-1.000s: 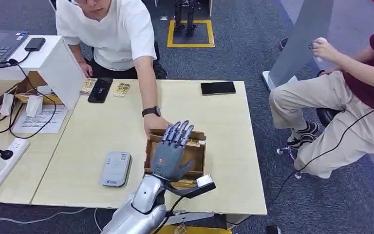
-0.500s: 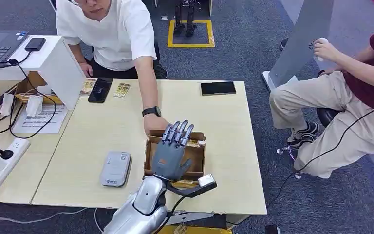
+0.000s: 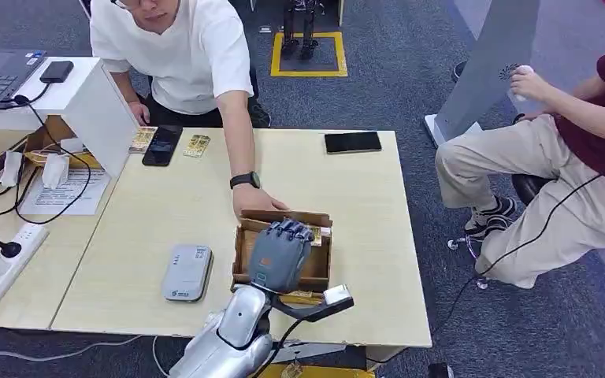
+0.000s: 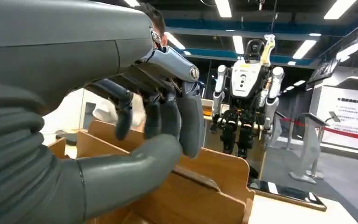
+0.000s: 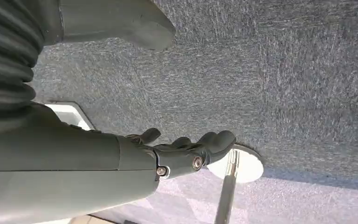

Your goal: Pass the card to the sensor for recognition and then transmit it.

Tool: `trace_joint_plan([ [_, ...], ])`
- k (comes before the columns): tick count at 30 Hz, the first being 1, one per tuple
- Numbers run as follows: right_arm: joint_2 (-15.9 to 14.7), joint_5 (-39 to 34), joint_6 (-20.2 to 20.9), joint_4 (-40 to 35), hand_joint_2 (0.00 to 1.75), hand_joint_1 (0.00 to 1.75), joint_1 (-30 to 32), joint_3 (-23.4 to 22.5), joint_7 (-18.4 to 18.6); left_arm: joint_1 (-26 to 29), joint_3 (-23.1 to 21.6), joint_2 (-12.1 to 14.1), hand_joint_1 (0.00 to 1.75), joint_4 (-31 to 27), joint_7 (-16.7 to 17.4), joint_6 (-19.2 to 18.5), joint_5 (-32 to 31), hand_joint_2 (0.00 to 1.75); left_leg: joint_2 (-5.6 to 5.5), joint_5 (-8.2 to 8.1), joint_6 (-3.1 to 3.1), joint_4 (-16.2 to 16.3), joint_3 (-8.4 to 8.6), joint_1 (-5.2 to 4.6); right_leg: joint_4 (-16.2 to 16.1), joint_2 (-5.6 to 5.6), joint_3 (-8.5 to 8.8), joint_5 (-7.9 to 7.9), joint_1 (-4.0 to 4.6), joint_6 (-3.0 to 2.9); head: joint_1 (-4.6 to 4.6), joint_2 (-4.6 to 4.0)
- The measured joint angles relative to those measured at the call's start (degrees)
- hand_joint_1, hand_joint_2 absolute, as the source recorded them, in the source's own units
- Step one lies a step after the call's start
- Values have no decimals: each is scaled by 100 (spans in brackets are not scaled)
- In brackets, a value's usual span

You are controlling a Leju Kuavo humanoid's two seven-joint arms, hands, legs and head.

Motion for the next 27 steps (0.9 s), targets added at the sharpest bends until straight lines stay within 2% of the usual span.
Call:
trace_joint_plan([
  [2,0,7,0,0,175,0,-1,2,2,5,-2,-31,169,22,-26,-46,31,175,0,0,0,0,0,0,0,0,0,0,0,0,0,0],
  [3,0,9,0,0,175,0,0,2,4,9,-4,-39,161,35,-55,-55,48,175,0,0,0,0,0,0,0,0,0,0,0,0,0,0],
  [4,2,7,0,0,175,0,0,2,11,9,-15,-44,161,48,-72,-77,61,175,0,0,0,0,0,0,0,0,0,0,0,0,0,0],
  [5,2,7,0,0,175,0,0,4,20,10,-35,-44,147,66,-98,-83,88,175,0,0,0,0,0,0,0,0,0,0,0,0,0,0],
  [7,2,7,0,0,175,0,0,4,20,23,-50,-59,136,94,-144,-94,164,175,0,0,0,0,0,0,0,0,0,0,0,0,0,0],
  [13,76,-61,0,-9,175,0,1,4,39,43,-122,-94,136,214,-302,-92,330,175,0,0,0,0,0,0,0,0,-1,0,0,0,0,0],
  [14,90,-63,0,-9,175,0,-1,4,39,43,-138,-94,56,227,-306,-92,337,175,0,0,0,0,0,0,0,0,-1,0,0,0,0,0],
  [15,96,-63,0,-11,175,0,-1,4,39,43,-144,-94,28,243,-306,-92,337,175,0,0,0,0,0,1,0,0,-1,0,1,0,0,0],
  [16,109,-63,0,-13,175,0,0,4,39,43,-144,-94,28,256,-308,-85,350,175,0,0,0,0,0,1,0,0,-1,0,1,0,0,0],
  [17,114,-61,0,-18,175,0,1,4,44,44,-144,-94,0,267,-335,-65,380,175,0,0,0,-1,0,1,0,0,-1,0,1,0,0,0],
  [27,214,-50,0,-77,175,0,19,4,61,112,-144,-72,0,260,-566,72,721,175,0,0,0,0,-1,0,0,0,0,0,0,0,0,0],
])
